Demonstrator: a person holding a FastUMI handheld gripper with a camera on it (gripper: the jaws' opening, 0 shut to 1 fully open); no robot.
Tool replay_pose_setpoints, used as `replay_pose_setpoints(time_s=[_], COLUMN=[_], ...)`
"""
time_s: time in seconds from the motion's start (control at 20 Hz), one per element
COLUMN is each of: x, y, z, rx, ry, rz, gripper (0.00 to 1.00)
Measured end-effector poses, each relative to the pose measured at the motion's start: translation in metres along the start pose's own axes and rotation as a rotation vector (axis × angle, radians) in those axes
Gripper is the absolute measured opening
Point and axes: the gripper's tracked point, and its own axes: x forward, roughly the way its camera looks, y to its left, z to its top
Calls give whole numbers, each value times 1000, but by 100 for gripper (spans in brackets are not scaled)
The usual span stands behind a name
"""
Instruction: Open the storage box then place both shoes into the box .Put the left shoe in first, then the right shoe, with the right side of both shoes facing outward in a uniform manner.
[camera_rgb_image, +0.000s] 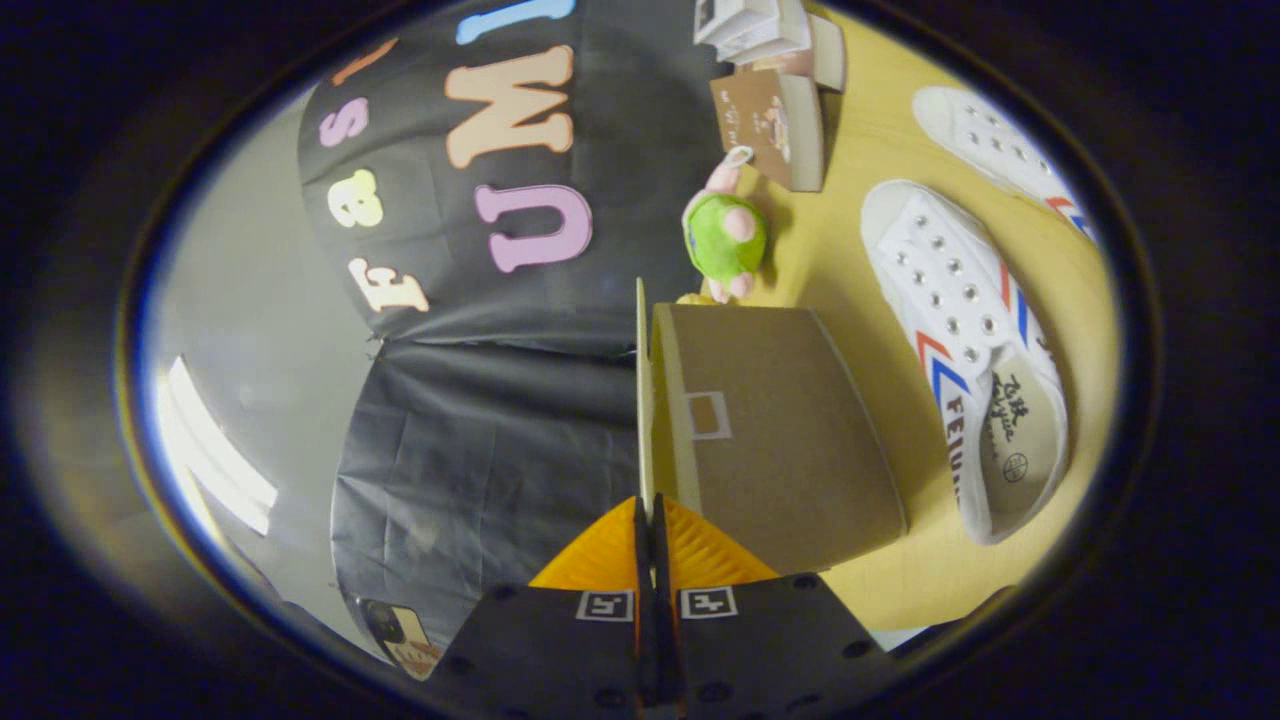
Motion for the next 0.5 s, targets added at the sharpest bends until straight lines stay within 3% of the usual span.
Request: replay_pose_setpoints(time_s=[0.5], x=[9], y=[74], z=[-9], rx=[-271], ry=[-35], rz=[-20], gripper=[6])
